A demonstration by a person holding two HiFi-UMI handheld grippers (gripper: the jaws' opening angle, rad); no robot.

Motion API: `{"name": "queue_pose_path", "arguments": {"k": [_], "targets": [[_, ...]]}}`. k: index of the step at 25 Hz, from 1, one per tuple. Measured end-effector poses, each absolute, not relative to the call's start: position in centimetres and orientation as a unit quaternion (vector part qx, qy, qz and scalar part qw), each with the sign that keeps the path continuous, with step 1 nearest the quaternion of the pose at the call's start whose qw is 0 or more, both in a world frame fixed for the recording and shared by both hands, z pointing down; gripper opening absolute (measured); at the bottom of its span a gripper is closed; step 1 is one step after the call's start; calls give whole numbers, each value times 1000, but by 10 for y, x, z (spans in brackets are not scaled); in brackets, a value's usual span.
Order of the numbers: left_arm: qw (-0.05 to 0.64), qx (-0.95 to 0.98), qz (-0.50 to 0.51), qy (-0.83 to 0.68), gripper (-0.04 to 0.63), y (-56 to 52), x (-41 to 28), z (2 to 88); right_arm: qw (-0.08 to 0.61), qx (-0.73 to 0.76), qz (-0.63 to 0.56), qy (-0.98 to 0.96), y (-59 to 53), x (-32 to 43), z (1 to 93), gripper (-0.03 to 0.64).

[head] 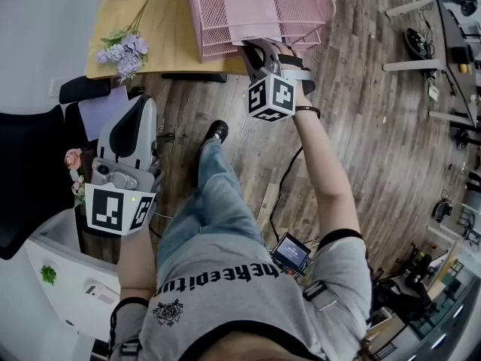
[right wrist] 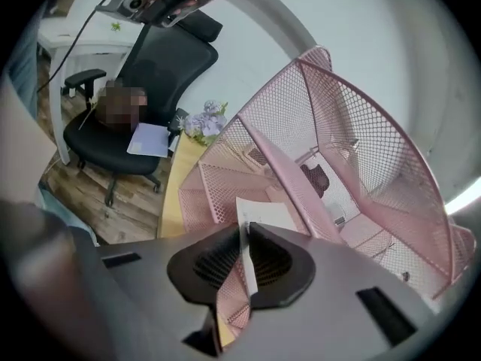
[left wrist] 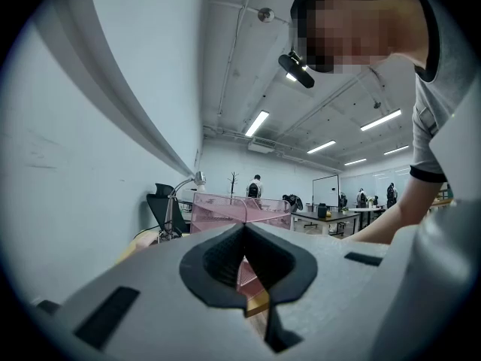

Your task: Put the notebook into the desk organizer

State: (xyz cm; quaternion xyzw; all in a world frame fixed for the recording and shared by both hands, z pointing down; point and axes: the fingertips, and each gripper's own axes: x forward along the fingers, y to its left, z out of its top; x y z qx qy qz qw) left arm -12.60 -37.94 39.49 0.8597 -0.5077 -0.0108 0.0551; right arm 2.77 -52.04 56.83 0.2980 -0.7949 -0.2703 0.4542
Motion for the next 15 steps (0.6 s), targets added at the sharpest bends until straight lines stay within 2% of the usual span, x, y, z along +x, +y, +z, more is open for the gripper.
{"name": "queue_pose_path", "arguments": {"k": [15], "targets": [[51,868,-10,-494,3,-378,-117,387,365,329,-54,-869,-511,26,564,114]]}}
